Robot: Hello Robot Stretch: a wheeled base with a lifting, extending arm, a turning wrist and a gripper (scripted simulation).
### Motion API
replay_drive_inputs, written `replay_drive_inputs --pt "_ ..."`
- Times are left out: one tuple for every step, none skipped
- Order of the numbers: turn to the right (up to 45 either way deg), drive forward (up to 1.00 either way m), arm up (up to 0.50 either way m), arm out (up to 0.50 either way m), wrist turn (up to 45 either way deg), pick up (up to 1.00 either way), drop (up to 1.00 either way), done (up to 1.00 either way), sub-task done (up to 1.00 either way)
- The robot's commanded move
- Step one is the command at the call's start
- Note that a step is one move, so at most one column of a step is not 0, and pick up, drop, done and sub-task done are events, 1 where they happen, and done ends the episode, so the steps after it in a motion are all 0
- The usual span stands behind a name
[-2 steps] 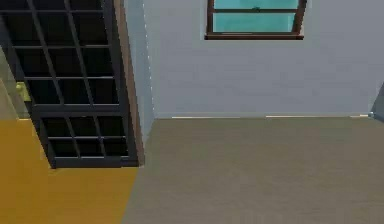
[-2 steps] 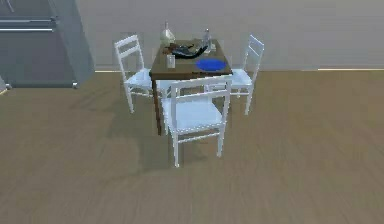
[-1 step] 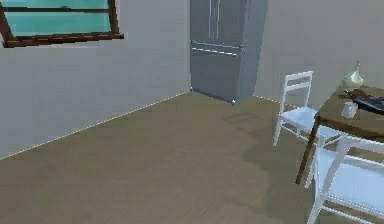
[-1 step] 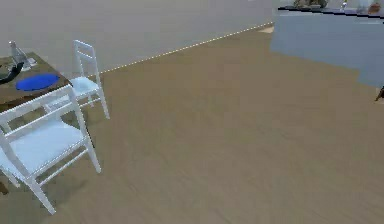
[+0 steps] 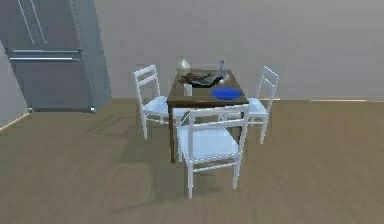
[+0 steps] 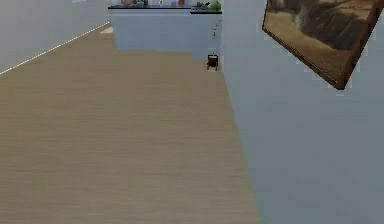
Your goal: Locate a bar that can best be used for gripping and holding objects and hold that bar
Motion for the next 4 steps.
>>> replay_drive_inputs --pt "0.0 0.1 0.0 0.0 0.0 0.0 0.0 0.0 0.0" --pt "-45.0 0.0 0.0 0.0 0.0 0.0 0.0 0.0 0.0" --pt "-36.0 0.0 0.0 0.0 0.0 0.0 0.0 0.0 0.0" --pt "0.0 0.15 0.0 0.0 0.0 0.0 0.0 0.0 0.0"
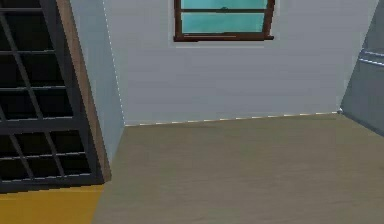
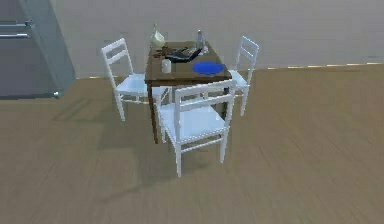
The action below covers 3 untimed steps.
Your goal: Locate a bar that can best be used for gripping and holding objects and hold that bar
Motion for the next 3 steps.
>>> replay_drive_inputs --pt "-45.0 0.0 0.0 0.0 0.0 0.0 0.0 0.0 0.0" --pt "-6.0 0.0 0.0 0.0 0.0 0.0 0.0 0.0 0.0" --pt "0.0 0.45 0.0 0.0 0.0 0.0 0.0 0.0 0.0"
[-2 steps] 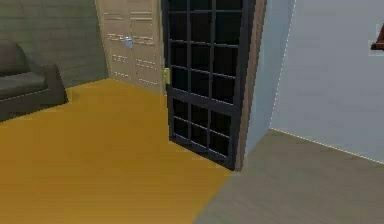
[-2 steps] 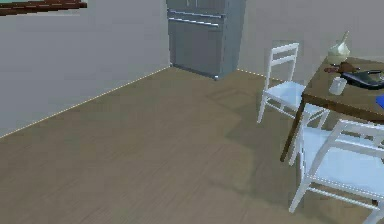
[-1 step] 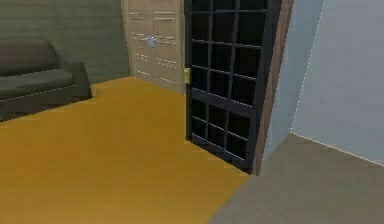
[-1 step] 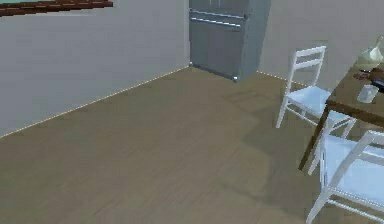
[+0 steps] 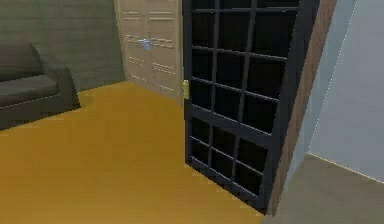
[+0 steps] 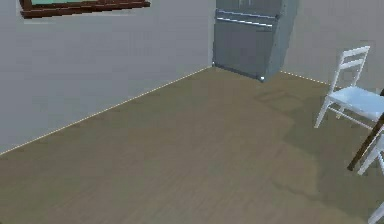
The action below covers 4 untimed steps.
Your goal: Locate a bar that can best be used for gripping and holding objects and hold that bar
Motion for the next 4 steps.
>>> replay_drive_inputs --pt "-45.0 0.0 0.0 0.0 0.0 0.0 0.0 0.0 0.0" --pt "0.0 1.0 0.0 0.0 0.0 0.0 0.0 0.0 0.0" --pt "0.0 0.5 0.0 0.0 0.0 0.0 0.0 0.0 0.0" --pt "-18.0 0.0 0.0 0.0 0.0 0.0 0.0 0.0 0.0"
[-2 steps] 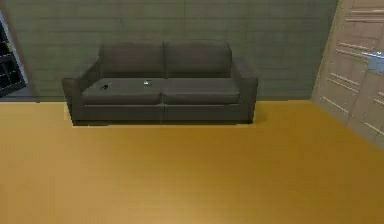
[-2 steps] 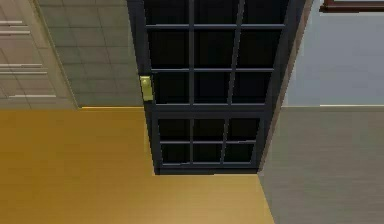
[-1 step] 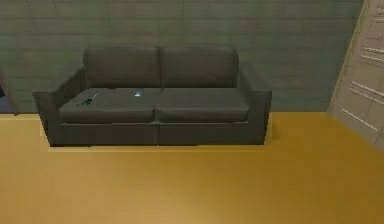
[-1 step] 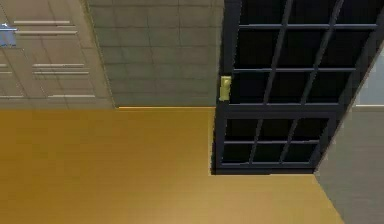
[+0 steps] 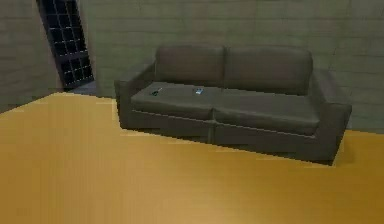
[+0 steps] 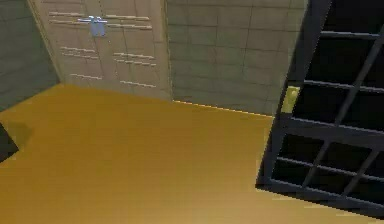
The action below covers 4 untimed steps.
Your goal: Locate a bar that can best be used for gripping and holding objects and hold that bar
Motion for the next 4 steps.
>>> replay_drive_inputs --pt "0.0 1.0 0.0 0.0 0.0 0.0 0.0 0.0 0.0" --pt "0.0 0.4 0.0 0.0 0.0 0.0 0.0 0.0 0.0" --pt "-45.0 0.0 0.0 0.0 0.0 0.0 0.0 0.0 0.0" --pt "-45.0 0.0 0.0 0.0 0.0 0.0 0.0 0.0 0.0"
